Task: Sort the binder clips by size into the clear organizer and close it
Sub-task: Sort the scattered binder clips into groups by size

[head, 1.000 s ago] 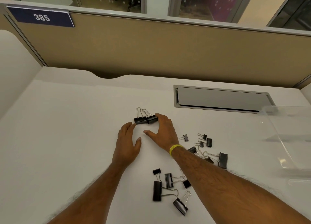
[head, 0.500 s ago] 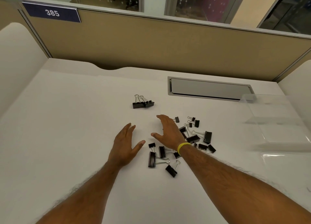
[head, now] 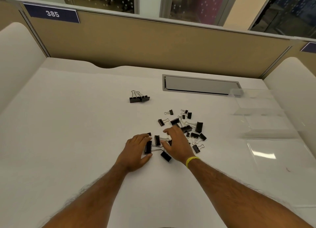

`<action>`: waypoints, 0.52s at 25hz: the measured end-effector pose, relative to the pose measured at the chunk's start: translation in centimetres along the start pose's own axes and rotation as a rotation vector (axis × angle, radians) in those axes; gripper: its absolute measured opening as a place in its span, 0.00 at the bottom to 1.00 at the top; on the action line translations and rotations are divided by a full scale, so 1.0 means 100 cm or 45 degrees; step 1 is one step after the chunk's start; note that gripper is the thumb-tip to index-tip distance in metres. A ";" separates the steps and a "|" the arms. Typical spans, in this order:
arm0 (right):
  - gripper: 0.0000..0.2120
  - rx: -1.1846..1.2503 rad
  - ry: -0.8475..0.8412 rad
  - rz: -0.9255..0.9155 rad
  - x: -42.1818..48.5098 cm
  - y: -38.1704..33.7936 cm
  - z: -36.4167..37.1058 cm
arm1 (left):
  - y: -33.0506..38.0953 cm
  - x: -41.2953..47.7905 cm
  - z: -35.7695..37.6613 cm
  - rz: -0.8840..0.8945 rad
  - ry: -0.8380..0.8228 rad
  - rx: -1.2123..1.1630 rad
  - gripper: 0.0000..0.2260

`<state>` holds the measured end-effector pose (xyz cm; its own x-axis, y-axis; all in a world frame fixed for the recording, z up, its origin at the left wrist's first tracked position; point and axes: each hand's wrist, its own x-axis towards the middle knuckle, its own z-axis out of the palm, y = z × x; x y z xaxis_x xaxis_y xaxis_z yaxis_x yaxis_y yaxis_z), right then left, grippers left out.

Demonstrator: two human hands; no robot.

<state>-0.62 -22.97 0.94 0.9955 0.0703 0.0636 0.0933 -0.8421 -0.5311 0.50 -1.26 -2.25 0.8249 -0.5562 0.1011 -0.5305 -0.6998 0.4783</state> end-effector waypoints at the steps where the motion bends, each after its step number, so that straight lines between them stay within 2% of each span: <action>1: 0.15 -0.010 0.001 0.032 -0.007 0.000 0.000 | 0.002 -0.001 0.002 0.000 -0.024 0.010 0.26; 7: 0.19 -0.167 -0.212 0.130 -0.044 0.001 0.008 | 0.008 -0.010 0.004 -0.013 -0.026 0.003 0.22; 13: 0.13 -0.120 -0.235 0.177 -0.059 0.000 0.008 | 0.011 -0.026 -0.001 -0.020 -0.026 -0.059 0.22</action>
<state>-6.43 -23.00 -0.09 0.9856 0.0392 -0.1648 -0.0384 -0.8960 -0.4424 -2.17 -0.57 -1.92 0.8284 -0.5550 0.0757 -0.5078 -0.6871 0.5197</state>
